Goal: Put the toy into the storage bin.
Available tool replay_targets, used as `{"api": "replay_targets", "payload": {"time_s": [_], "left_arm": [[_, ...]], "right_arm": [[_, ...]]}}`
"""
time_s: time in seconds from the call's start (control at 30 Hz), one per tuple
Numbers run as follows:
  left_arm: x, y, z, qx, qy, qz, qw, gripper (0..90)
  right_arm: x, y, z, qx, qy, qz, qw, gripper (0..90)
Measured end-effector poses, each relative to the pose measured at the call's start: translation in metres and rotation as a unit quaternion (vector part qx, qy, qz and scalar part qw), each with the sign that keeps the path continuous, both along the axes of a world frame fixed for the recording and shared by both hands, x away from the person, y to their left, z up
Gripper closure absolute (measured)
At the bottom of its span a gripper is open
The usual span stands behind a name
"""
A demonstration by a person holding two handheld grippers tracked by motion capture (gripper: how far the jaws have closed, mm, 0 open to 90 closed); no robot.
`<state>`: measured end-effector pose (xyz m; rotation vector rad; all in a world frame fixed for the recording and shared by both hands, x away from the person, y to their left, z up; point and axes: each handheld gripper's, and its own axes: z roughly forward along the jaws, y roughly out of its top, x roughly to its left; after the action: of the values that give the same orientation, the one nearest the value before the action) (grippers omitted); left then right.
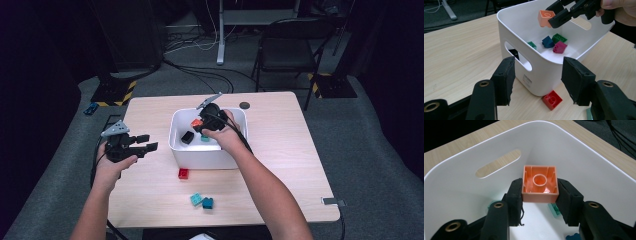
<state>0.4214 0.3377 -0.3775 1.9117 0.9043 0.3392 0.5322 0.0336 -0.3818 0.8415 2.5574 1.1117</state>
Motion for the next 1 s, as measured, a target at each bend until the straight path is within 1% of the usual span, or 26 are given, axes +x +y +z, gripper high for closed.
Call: {"api": "replay_targets", "payload": {"time_s": [0.17, 0.23, 0.3, 0.33, 0.37, 0.4, 0.47, 0.5, 0.53, 0.57, 0.6, 0.67, 0.7, 0.77, 0.83, 0.9, 0.93, 1.0], "left_arm": [[0.001, -0.001, -0.002, 0.001, 0.0, 0.002, 1.0, 43.8], [0.001, -0.001, -0.002, 0.003, 0.002, 0.0, 1.0, 43.4], [0.001, -0.003, -0.003, 0.004, 0.002, 0.003, 1.0, 43.0], [0.001, -0.003, -0.003, 0.005, 0.002, 0.004, 1.0, 42.9], [0.001, -0.003, -0.003, 0.005, 0.002, 0.004, 1.0, 42.8], [0.001, -0.003, -0.004, 0.008, 0.002, 0.004, 1.0, 42.6], [0.0, -0.004, -0.004, 0.009, 0.003, 0.004, 1.0, 42.4], [0.0, -0.004, -0.004, 0.007, 0.003, 0.003, 1.0, 42.4], [0.0, -0.004, -0.004, 0.006, 0.003, 0.004, 1.0, 42.2], [-0.001, -0.004, -0.003, 0.007, 0.003, 0.003, 1.0, 41.9], [-0.001, -0.005, -0.003, 0.01, 0.004, 0.002, 0.9999, 41.6], [-0.001, -0.007, -0.003, 0.009, 0.004, 0.002, 0.9999, 41.3], [-0.001, -0.008, -0.003, 0.009, 0.007, 0.001, 0.9999, 40.9], [-0.001, -0.01, -0.004, 0.01, 0.008, -0.001, 0.9999, 40.6], [-0.001, -0.015, -0.003, 0.015, 0.009, -0.004, 0.9998, 40.4], [-0.001, -0.017, -0.003, 0.018, 0.01, -0.005, 0.9998, 40.1], [-0.001, -0.017, -0.003, 0.018, 0.01, -0.005, 0.9998, 40.1], [-0.003, -0.02, -0.005, 0.025, 0.01, -0.008, 0.9996, 40.1]], "right_arm": [[-0.002, -0.003, 0.004, 0.003, -0.005, -0.011, 0.9999, 54.2], [-0.006, -0.004, 0.008, 0.004, -0.01, -0.009, 0.9999, 53.9], [-0.01, -0.007, 0.012, 0.006, -0.02, -0.004, 0.9998, 53.8], [-0.013, -0.008, 0.015, 0.011, -0.019, -0.005, 0.9997, 53.7], [-0.013, -0.008, 0.015, 0.011, -0.019, -0.005, 0.9997, 53.7], [-0.021, -0.012, 0.022, 0.016, -0.026, 0.002, 0.9995, 53.4], [-0.028, -0.015, 0.026, 0.021, -0.033, 0.006, 0.9992, 52.9], [-0.028, -0.015, 0.026, 0.021, -0.033, 0.006, 0.9992, 52.9], [-0.033, -0.017, 0.028, 0.024, -0.039, 0.012, 0.9989, 52.9], [-0.038, -0.02, 0.03, 0.025, -0.039, 0.011, 0.9989, 52.8], [-0.046, -0.025, 0.031, 0.035, -0.043, 0.017, 0.9983, 52.8], [-0.049, -0.027, 0.031, 0.037, -0.044, 0.017, 0.9982, 52.9], [-0.057, -0.032, 0.033, 0.04, -0.049, 0.016, 0.9979, 52.8], [-0.064, -0.037, 0.034, 0.042, -0.057, 0.019, 0.9973, 52.8], [-0.072, -0.043, 0.035, 0.044, -0.066, 0.023, 0.9966, 52.8], [-0.08, -0.048, 0.035, 0.042, -0.075, 0.023, 0.996, 52.8], [-0.084, -0.051, 0.035, 0.044, -0.076, 0.023, 0.9959, 52.8], [-0.092, -0.057, 0.035, 0.051, -0.081, 0.026, 0.9951, 52.8]]}}
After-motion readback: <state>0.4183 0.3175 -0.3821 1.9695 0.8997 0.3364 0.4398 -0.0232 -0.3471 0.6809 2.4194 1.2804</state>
